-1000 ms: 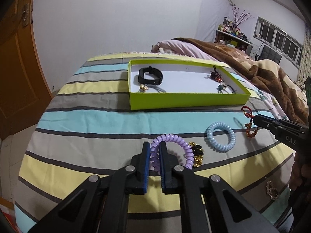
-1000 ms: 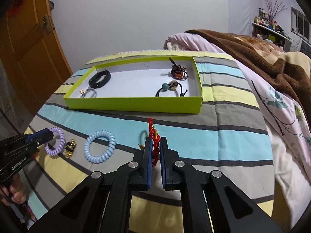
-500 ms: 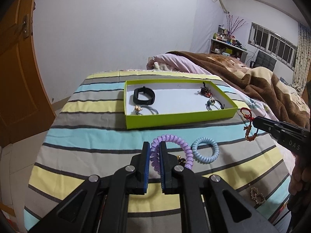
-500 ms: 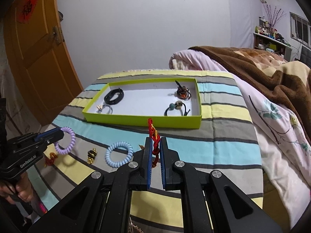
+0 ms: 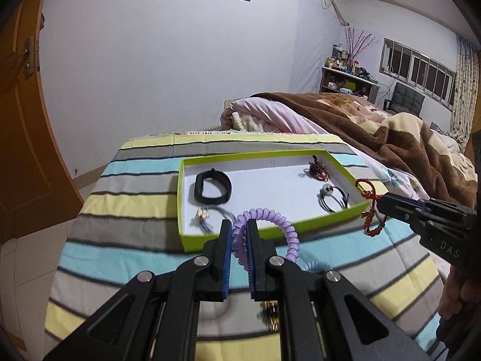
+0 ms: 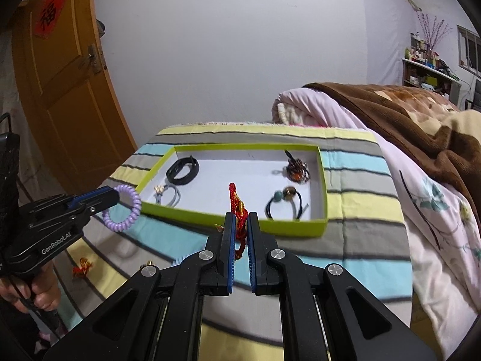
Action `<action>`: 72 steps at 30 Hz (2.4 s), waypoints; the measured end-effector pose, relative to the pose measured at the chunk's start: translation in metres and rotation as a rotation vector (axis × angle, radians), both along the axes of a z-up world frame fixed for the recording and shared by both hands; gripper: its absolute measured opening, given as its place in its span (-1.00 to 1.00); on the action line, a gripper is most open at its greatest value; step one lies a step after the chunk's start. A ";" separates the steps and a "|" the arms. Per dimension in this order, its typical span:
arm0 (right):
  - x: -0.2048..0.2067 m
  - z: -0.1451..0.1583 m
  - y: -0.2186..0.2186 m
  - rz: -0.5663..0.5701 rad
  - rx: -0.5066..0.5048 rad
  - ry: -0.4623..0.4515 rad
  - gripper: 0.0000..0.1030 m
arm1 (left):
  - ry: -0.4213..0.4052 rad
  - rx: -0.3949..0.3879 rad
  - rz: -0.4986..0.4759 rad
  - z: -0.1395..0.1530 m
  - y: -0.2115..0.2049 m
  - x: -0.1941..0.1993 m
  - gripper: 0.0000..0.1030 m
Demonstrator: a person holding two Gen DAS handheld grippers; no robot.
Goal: Organize jewelry
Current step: 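Carry the lavender coil and the red charm over the green box with both tools, then open both tools to drop the lavender coil and red charm into the box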
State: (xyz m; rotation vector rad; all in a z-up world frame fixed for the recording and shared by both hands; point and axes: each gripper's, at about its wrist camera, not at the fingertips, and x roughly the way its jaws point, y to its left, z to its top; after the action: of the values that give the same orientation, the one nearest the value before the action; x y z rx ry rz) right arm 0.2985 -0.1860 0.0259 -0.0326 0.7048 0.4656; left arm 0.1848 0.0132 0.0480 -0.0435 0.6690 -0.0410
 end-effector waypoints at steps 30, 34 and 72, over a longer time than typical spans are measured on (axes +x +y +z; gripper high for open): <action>0.149 -0.059 0.020 -0.020 -0.071 0.145 -0.86 | 0.131 0.048 -0.017 -0.052 -0.008 0.148 -0.81; 0.153 -0.064 0.017 -0.030 -0.076 0.163 -0.85 | 0.129 0.049 -0.019 -0.051 -0.008 0.147 -0.80; -0.036 -0.010 -0.013 0.030 0.018 0.018 -0.65 | -0.007 -0.016 -0.016 -0.001 -0.008 -0.025 -0.55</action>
State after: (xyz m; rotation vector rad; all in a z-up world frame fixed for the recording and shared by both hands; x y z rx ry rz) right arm 0.2625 -0.1986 0.0156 -0.0221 0.7183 0.5015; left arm 0.1598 0.0057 0.0468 -0.0534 0.6620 -0.0616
